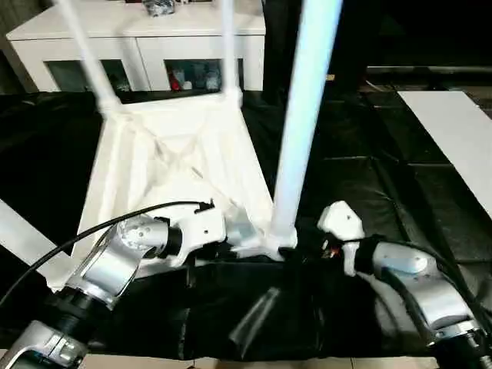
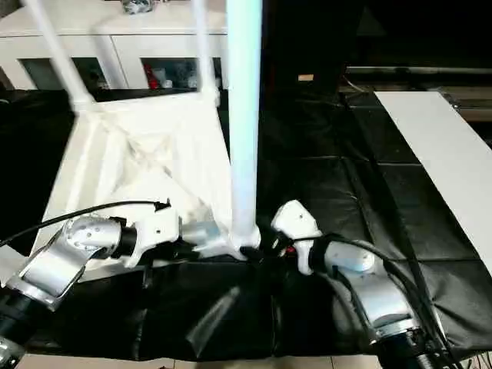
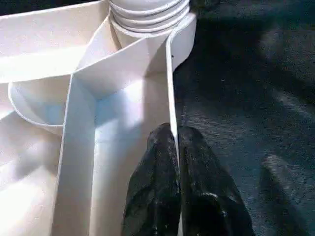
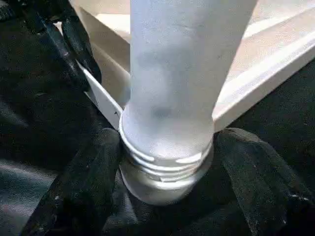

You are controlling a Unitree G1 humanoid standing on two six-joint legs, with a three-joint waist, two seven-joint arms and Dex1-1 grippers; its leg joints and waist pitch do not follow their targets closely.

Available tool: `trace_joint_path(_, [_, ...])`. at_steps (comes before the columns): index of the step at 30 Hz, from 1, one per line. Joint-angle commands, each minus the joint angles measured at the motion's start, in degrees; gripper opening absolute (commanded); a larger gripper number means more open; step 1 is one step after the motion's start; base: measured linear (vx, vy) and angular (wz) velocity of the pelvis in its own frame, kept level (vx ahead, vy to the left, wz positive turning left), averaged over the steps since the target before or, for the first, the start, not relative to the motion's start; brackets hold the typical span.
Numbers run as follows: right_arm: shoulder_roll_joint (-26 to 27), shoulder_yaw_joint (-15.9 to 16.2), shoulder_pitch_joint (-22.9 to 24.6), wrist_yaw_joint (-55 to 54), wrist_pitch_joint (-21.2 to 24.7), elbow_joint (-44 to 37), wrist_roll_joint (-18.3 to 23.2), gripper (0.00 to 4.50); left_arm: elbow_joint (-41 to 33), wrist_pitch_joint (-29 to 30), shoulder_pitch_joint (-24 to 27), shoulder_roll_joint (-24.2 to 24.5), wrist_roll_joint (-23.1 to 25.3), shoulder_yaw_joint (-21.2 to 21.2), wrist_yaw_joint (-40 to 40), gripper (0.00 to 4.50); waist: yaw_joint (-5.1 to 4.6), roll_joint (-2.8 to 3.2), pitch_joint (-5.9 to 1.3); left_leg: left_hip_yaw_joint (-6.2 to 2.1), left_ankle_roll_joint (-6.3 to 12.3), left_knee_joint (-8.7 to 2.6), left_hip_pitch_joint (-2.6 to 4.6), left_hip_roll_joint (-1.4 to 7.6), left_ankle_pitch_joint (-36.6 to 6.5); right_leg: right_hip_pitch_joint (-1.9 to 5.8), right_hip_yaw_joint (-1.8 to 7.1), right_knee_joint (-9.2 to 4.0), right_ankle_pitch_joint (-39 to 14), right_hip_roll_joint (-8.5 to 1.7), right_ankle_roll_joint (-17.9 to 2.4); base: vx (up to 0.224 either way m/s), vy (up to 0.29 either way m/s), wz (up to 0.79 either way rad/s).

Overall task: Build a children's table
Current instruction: Rotate leg to tighten

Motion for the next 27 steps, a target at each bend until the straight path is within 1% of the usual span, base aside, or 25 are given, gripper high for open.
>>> trace_joint_path(1, [0.0, -0.2, -1.1, 1.2, -1.0, 1.1, 0.2, 3.38, -0.2, -0.4, 1.4, 0.5, 0.7, -3.4, -2.8, 0.00, -0.09, -0.37, -2.43, -0.88, 3.03, -4.43, 0.52, 3.14, -11.8, 2.32, 2.62, -3.54, -7.4, -3.10, -14.1, 0.000, 0.000, 0.00])
trace_joint_path(2, [0.2, -0.3, -1.0, 1.8, -0.8, 1.2, 0.6, 3.38, 0.0, -0.5, 1.3, 0.5, 0.8, -3.3, -2.8, 0.00, -0.09, -0.34, -2.45, -0.89, 2.90, -4.42, 0.56, 3.16, -12.1, 2.27, 2.64, -3.56, -7.7, -3.15, -14.1, 0.000, 0.000, 0.00])
trace_joint_path(4, [0.7, -0.6, -0.9, 2.7, -0.8, 1.7, 1.4, 3.38, 0.1, -0.5, 1.2, 0.6, 0.8, -3.1, -3.2, 0.00, -0.07, -0.35, -2.59, -0.89, 3.01, -4.31, 0.49, 3.13, -11.0, 2.37, 2.65, -3.41, -6.4, -3.11, -14.2, 0.000, 0.000, 0.00])
trace_joint_path(6, [0.9, -0.7, -0.9, 2.7, -0.9, 2.1, 1.8, 3.04, 0.2, -0.4, 1.2, 0.6, 0.9, -3.0, -3.4, 0.00, -0.05, -0.36, -2.72, -0.90, 3.46, -4.15, 0.42, 3.09, -9.2, 2.47, 2.61, -3.19, -4.3, -3.09, -14.4, 0.000, 0.000, 0.00])
trace_joint_path(7, [1.0, -0.7, -1.0, 2.7, -1.0, 2.2, 1.9, 3.04, 0.2, -0.5, 1.2, 0.7, 0.9, -3.0, -3.4, 0.00, -0.02, -0.36, -2.81, -0.88, 3.85, -4.03, 0.44, 3.07, -8.2, 2.49, 2.58, -3.02, -2.8, -3.07, -14.7, 0.000, 0.000, 0.00])
trace_joint_path(8, [1.4, -1.1, -1.1, 2.6, -0.9, 2.5, 2.8, 3.01, 0.1, -0.4, 1.2, 0.7, 0.9, -3.0, -3.4, 0.00, -0.01, -0.36, -2.86, -0.85, 4.31, -3.93, 0.43, 3.03, -7.4, 2.50, 2.53, -2.91, -1.7, -3.03, -15.0, 0.000, 0.000, 0.00])
trace_joint_path(9, [1.5, -1.1, -1.2, 2.5, -1.2, 2.5, 2.9, 3.01, 0.0, -0.3, 1.2, 0.7, 0.8, -3.0, -3.4, 0.00, 0.01, -0.38, -2.87, -0.85, 4.64, -3.86, 0.36, 3.01, -7.0, 2.56, 2.52, -2.88, -1.2, -3.09, -15.2, 0.000, 0.000, 0.00])
trace_joint_path(10, [1.5, -1.1, -1.3, 2.5, -1.3, 2.6, 3.0, 2.86, 0.0, -0.2, 1.2, 0.8, 0.8, -3.0, -3.4, 0.00, 0.00, -0.38, -2.83, -0.84, 4.72, -3.89, 0.34, 3.00, -7.0, 2.56, 2.49, -2.91, -1.4, -3.05, -15.3, 0.000, 0.000, 0.00])
trace_joint_path(12, [2.0, -1.4, -1.3, 3.0, -1.5, 2.9, 3.4, 2.75, 0.0, -0.2, 1.3, 0.9, 0.7, -3.1, -3.5, 0.00, -0.01, -0.42, -2.79, -0.80, 4.67, -3.90, 0.39, 3.02, -7.7, 2.53, 2.50, -3.02, -2.7, -3.11, -15.2, 0.000, 0.000, 0.00])
trace_joint_path(15, [2.2, -1.3, -1.3, 3.6, -1.6, 3.0, 3.5, 2.72, 0.0, -0.2, 1.4, 0.9, 0.7, -3.1, -3.6, 0.00, -0.04, -0.42, -2.74, -0.86, 4.22, -3.99, 0.42, 3.06, -8.5, 2.51, 2.50, -3.11, -4.3, -3.07, -14.9, 0.000, 0.000, 0.00])
trace_joint_path(16, [2.3, -1.1, -1.2, 3.7, -1.7, 2.9, 3.5, 2.72, 0.0, -0.3, 1.4, 0.9, 0.8, -3.1, -3.7, 0.00, -0.05, -0.49, -2.75, -0.85, 4.13, -3.97, 0.41, 3.07, -8.5, 2.52, 2.51, -3.09, -4.3, -3.05, -14.9, 0.000, 0.000, 0.00])
trace_joint_path(20, [2.5, -0.9, -1.0, 3.6, -2.4, 3.0, 3.7, 2.72, 0.0, -0.2, 1.5, 1.1, 1.1, -3.2, -3.6, 0.00, -0.05, -0.43, -2.80, -0.85, 4.18, -3.90, 0.42, 3.03, -8.1, 2.50, 2.51, -3.01, -3.9, -3.04, -14.9, 0.000, 0.000, 0.00])
trace_joint_path(22, [2.8, -0.9, -1.1, 2.8, -2.9, 3.4, 2.8, 2.72, 0.6, -0.4, 1.4, 0.8, 1.8, -3.4, -2.8, 0.00, -0.06, -0.49, -2.82, -0.85, 4.29, -3.87, 0.40, 3.03, -7.9, 2.52, 2.50, -2.97, -3.7, -3.06, -14.9, 0.000, 0.000, 0.00])
trace_joint_path(23, [3.6, -1.1, -1.5, 0.2, -3.2, 4.5, 1.3, 2.72, 1.4, -0.3, 1.1, 0.3, 2.7, -3.5, -1.3, 0.00, -0.08, -0.35, -2.76, -0.82, 4.17, -3.87, 0.39, 3.00, -8.3, 2.48, 2.51, -3.07, -4.3, -3.10, -14.9, 0.000, 0.000, 0.00])
trace_joint_path(24, [4.8, -1.3, -2.1, -3.5, -3.5, 6.1, -0.7, 2.72, 2.2, 0.0, 0.9, -0.5, 3.7, -3.7, 0.4, 0.00, -0.19, -0.35, -2.68, -0.83, 3.74, -4.00, 0.40, 3.06, -8.8, 2.30, 2.50, -3.17, -5.4, -3.08, -14.7, 0.000, 0.000, 0.00])
trace_joint_path(25, [6.1, -1.5, -2.8, -7.5, -3.4, 7.8, -2.5, 2.72, 3.1, 0.3, 0.7, -1.6, 4.6, -3.7, 2.6, 0.00, -0.26, -0.36, -2.57, -0.83, 3.39, -4.10, 0.39, 3.02, -9.5, 2.28, 2.47, -3.30, -6.4, -2.98, -14.5, 0.000, 0.000, 0.00])
trace_joint_path(26, [8.1, -2.1, -3.4, -12.4, -2.6, 9.5, -3.8, 2.72, 4.2, 1.5, 0.3, -3.8, 4.8, -3.3, 5.6, 0.00, -0.46, -0.43, -2.20, -0.85, 2.10, -4.43, 0.48, 2.86, -12.4, 2.15, 2.39, -3.78, -11.3, -2.88, -13.7, 0.000, 0.000, 0.00])
trace_joint_path(27, [9.2, -2.5, -3.6, -14.9, -2.0, 10.3, -4.4, 2.71, 4.8, 2.4, 0.1, -5.0, 4.8, -2.9, 7.2, 0.00, -0.59, -0.50, -2.02, -0.89, 0.60, -4.49, 0.72, 2.72, -15.2, 2.02, 2.50, -4.34, -17.4, -3.17, -12.2, 0.000, 0.000, 0.00])
